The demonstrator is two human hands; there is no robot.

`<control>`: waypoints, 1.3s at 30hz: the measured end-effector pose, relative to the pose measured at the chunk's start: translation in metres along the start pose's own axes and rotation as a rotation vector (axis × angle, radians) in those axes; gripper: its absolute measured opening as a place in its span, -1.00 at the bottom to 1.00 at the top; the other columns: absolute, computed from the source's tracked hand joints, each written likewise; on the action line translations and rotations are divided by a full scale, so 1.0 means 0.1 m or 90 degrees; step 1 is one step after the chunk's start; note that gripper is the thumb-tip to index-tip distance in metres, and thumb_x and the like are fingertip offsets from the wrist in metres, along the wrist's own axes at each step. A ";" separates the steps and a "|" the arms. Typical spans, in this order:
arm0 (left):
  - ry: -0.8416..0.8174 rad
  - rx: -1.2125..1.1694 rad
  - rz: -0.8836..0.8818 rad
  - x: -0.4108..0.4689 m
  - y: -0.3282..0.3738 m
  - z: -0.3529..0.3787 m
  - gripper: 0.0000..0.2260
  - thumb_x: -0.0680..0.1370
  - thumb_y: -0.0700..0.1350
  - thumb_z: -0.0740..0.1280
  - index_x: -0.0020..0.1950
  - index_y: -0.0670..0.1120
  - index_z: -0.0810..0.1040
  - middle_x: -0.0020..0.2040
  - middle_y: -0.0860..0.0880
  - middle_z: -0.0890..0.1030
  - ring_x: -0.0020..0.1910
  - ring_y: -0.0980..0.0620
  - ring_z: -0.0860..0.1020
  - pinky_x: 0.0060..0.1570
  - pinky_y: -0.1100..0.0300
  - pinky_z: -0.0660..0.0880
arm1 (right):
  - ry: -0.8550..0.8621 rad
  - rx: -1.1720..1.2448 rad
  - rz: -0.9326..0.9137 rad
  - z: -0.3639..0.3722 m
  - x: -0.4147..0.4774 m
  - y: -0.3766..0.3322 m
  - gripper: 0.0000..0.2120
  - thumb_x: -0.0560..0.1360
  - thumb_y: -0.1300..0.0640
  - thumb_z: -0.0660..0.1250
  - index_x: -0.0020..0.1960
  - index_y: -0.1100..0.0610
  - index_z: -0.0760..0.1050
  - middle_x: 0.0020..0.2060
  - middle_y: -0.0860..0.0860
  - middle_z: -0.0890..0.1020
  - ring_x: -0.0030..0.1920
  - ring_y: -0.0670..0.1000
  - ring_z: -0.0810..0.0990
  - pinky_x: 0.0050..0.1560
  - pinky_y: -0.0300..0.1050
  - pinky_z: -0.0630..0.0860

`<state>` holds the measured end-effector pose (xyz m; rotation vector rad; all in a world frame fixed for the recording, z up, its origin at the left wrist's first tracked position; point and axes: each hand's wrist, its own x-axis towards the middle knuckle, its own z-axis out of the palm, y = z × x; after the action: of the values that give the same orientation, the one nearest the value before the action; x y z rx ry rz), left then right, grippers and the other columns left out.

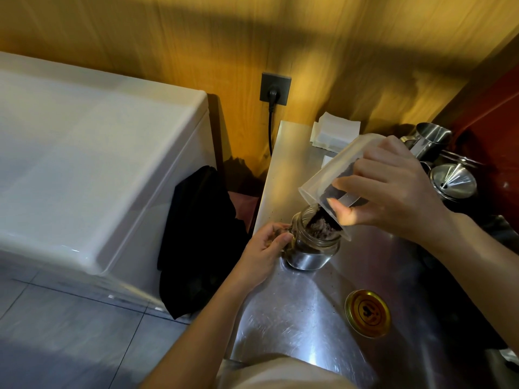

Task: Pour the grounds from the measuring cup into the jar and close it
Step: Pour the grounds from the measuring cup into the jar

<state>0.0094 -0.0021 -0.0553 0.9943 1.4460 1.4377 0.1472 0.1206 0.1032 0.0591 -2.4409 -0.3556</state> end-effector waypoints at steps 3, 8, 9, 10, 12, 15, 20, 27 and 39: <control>-0.002 -0.009 0.001 0.00 0.01 0.00 -0.87 0.57 -0.21 0.23 -0.05 0.00 0.51 -0.16 0.09 0.56 -0.20 0.38 0.54 -0.22 0.54 0.44 | -0.009 -0.003 -0.016 0.01 0.00 -0.02 -0.76 0.42 0.16 0.39 -0.38 0.26 0.55 -0.52 0.11 0.46 -0.45 0.06 0.40 -0.26 -0.09 0.19; -0.004 -0.009 0.001 0.00 0.01 0.01 -0.88 0.58 -0.21 0.22 -0.06 -0.02 0.51 -0.16 0.10 0.56 -0.21 0.40 0.54 -0.23 0.55 0.43 | 0.004 -0.004 -0.007 0.02 0.00 -0.01 -0.74 0.42 0.16 0.38 -0.40 0.26 0.54 -0.53 0.11 0.45 -0.46 0.07 0.40 -0.27 -0.08 0.20; -0.004 -0.009 -0.002 0.00 0.02 0.01 -0.87 0.58 -0.21 0.22 -0.07 -0.01 0.51 -0.16 0.10 0.56 -0.21 0.40 0.53 -0.23 0.55 0.43 | 0.002 -0.002 -0.007 0.02 0.00 -0.01 -0.74 0.42 0.16 0.38 -0.40 0.26 0.54 -0.53 0.10 0.45 -0.46 0.07 0.39 -0.26 -0.09 0.18; -0.005 -0.009 -0.005 0.00 0.02 0.01 -0.87 0.58 -0.20 0.22 -0.07 0.00 0.51 -0.16 0.10 0.56 -0.21 0.39 0.54 -0.23 0.54 0.44 | 0.001 -0.003 -0.008 0.02 0.00 0.00 -0.74 0.42 0.16 0.38 -0.40 0.26 0.53 -0.54 0.10 0.45 -0.46 0.07 0.38 -0.25 -0.10 0.17; -0.006 -0.007 -0.010 0.00 0.02 0.01 -0.86 0.58 -0.20 0.22 -0.08 0.02 0.51 -0.15 0.11 0.57 -0.20 0.38 0.54 -0.22 0.54 0.44 | 0.007 -0.011 -0.006 0.02 0.00 0.00 -0.75 0.41 0.17 0.40 -0.41 0.26 0.53 -0.54 0.10 0.43 -0.46 0.06 0.36 -0.23 -0.11 0.14; -0.003 -0.011 -0.011 0.00 0.02 0.01 -0.85 0.58 -0.20 0.23 -0.07 0.03 0.51 -0.15 0.11 0.57 -0.19 0.38 0.54 -0.22 0.54 0.43 | 0.005 -0.007 -0.005 0.03 -0.02 -0.01 -0.75 0.40 0.17 0.40 -0.40 0.26 0.53 -0.54 0.10 0.44 -0.46 0.06 0.37 -0.21 -0.12 0.13; -0.006 -0.009 -0.009 0.01 0.01 0.01 -0.91 0.57 -0.21 0.23 -0.02 -0.08 0.51 -0.16 0.09 0.56 -0.21 0.38 0.54 -0.22 0.54 0.43 | 0.006 0.002 0.001 0.01 -0.01 0.01 -0.75 0.40 0.16 0.40 -0.39 0.28 0.55 -0.53 0.11 0.47 -0.46 0.06 0.38 -0.21 -0.13 0.12; -0.011 -0.022 -0.002 0.00 0.03 0.02 -0.90 0.57 -0.24 0.22 -0.04 -0.10 0.50 -0.17 0.06 0.54 -0.23 0.39 0.52 -0.23 0.54 0.43 | -0.004 -0.004 -0.016 0.00 0.00 0.03 -0.73 0.43 0.15 0.37 -0.39 0.28 0.55 -0.54 0.11 0.46 -0.47 0.07 0.40 -0.28 -0.08 0.19; -0.014 -0.014 -0.007 0.01 0.00 0.00 -0.91 0.57 -0.22 0.23 -0.07 -0.08 0.51 -0.17 0.08 0.55 -0.23 0.37 0.53 -0.24 0.53 0.43 | -0.009 -0.009 -0.083 -0.03 -0.03 -0.02 -0.75 0.42 0.17 0.39 -0.37 0.30 0.57 -0.53 0.14 0.47 -0.49 0.08 0.43 -0.34 0.00 0.40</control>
<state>0.0087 -0.0008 -0.0553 0.9841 1.4141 1.4276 0.1516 0.1178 0.1030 0.2123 -2.4542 -0.4316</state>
